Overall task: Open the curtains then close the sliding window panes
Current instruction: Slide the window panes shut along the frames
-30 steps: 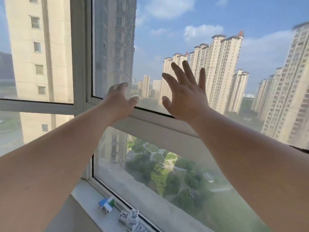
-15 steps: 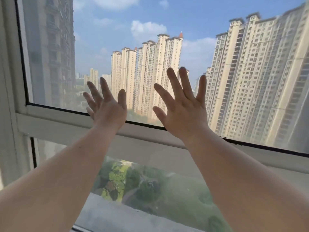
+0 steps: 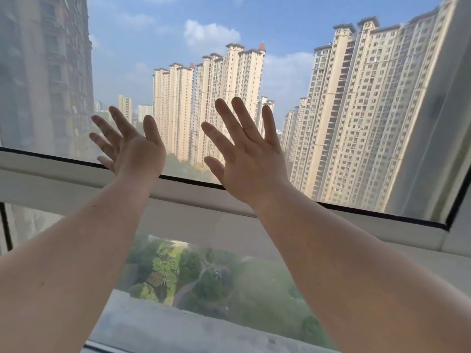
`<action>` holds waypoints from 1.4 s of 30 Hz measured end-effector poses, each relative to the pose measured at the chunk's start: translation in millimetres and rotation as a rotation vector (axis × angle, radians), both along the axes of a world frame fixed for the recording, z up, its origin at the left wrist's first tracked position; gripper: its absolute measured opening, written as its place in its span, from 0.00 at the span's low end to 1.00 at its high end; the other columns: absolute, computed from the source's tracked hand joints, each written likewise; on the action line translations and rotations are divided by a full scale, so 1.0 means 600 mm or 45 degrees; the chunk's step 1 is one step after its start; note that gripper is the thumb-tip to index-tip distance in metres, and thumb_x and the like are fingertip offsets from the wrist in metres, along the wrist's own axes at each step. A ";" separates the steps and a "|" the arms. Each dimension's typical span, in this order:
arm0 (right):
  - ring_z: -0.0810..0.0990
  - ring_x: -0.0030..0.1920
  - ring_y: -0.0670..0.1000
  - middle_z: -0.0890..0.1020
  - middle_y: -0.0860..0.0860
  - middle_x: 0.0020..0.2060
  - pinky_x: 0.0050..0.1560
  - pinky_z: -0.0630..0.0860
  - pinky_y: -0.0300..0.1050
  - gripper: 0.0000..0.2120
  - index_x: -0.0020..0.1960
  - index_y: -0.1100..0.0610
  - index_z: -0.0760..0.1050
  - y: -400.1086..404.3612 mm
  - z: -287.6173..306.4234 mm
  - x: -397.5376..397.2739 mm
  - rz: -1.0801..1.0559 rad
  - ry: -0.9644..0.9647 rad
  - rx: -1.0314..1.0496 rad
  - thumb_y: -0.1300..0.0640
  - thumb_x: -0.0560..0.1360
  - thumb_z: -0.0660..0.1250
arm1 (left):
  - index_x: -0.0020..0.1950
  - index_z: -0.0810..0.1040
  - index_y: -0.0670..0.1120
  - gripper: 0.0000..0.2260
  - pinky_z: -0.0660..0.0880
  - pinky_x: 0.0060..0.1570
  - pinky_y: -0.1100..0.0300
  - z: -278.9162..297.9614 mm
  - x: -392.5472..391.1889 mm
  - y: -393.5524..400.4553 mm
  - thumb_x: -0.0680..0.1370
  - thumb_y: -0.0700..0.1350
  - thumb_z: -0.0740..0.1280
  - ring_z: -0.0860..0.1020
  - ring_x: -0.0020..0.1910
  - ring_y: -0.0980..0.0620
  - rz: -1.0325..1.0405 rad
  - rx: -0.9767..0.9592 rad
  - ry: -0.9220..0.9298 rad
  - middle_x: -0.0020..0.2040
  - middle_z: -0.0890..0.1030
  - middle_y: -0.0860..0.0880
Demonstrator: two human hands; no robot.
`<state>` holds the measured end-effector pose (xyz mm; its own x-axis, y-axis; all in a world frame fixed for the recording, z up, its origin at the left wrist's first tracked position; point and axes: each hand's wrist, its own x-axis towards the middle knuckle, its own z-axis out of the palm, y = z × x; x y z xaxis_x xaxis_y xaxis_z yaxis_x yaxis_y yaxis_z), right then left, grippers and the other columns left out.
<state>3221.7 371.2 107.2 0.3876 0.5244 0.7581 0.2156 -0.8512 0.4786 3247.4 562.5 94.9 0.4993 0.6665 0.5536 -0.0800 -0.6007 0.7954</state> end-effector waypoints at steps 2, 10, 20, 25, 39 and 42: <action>0.36 0.76 0.51 0.42 0.48 0.77 0.71 0.30 0.59 0.28 0.76 0.44 0.48 -0.012 0.000 0.001 0.009 0.000 -0.014 0.38 0.78 0.43 | 0.74 0.39 0.50 0.31 0.41 0.68 0.39 0.001 -0.001 -0.010 0.77 0.62 0.44 0.38 0.73 0.42 -0.003 -0.015 -0.001 0.75 0.36 0.45; 0.47 0.77 0.52 0.53 0.50 0.77 0.73 0.35 0.59 0.26 0.74 0.47 0.60 -0.091 -0.007 -0.005 0.171 -0.067 0.062 0.41 0.79 0.51 | 0.74 0.38 0.50 0.31 0.40 0.68 0.41 -0.005 -0.012 -0.092 0.77 0.62 0.44 0.37 0.73 0.43 -0.020 -0.004 -0.001 0.75 0.36 0.46; 0.63 0.73 0.60 0.71 0.57 0.69 0.71 0.51 0.67 0.18 0.60 0.57 0.76 -0.216 -0.034 -0.029 0.271 -0.295 0.412 0.48 0.76 0.63 | 0.73 0.35 0.50 0.31 0.38 0.67 0.41 -0.021 -0.057 -0.256 0.77 0.62 0.45 0.32 0.71 0.43 -0.249 0.118 0.034 0.74 0.31 0.46; 0.62 0.73 0.59 0.70 0.57 0.69 0.71 0.51 0.67 0.18 0.61 0.59 0.75 -0.233 -0.020 -0.054 0.416 -0.268 0.498 0.53 0.75 0.63 | 0.74 0.38 0.52 0.29 0.36 0.68 0.44 -0.020 -0.095 -0.346 0.78 0.61 0.46 0.30 0.71 0.45 -0.466 0.169 0.068 0.73 0.30 0.48; 0.57 0.75 0.58 0.65 0.55 0.73 0.73 0.45 0.64 0.20 0.67 0.57 0.71 -0.259 -0.014 -0.064 0.452 -0.102 0.480 0.55 0.76 0.61 | 0.74 0.36 0.51 0.34 0.39 0.70 0.48 -0.041 -0.124 -0.322 0.77 0.51 0.56 0.29 0.70 0.47 -0.497 0.725 0.263 0.72 0.28 0.46; 0.58 0.75 0.57 0.67 0.55 0.72 0.73 0.46 0.63 0.20 0.66 0.58 0.72 -0.267 -0.018 -0.062 0.480 -0.107 0.505 0.58 0.76 0.60 | 0.74 0.40 0.53 0.33 0.42 0.69 0.49 -0.038 -0.133 -0.359 0.75 0.49 0.57 0.28 0.69 0.48 -0.688 0.765 0.249 0.72 0.28 0.49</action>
<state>3184.3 211.1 96.7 0.1578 0.2829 0.9461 0.5153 -0.8409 0.1655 3167.4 347.3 72.1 0.7901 -0.0740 0.6084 -0.3727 -0.8461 0.3810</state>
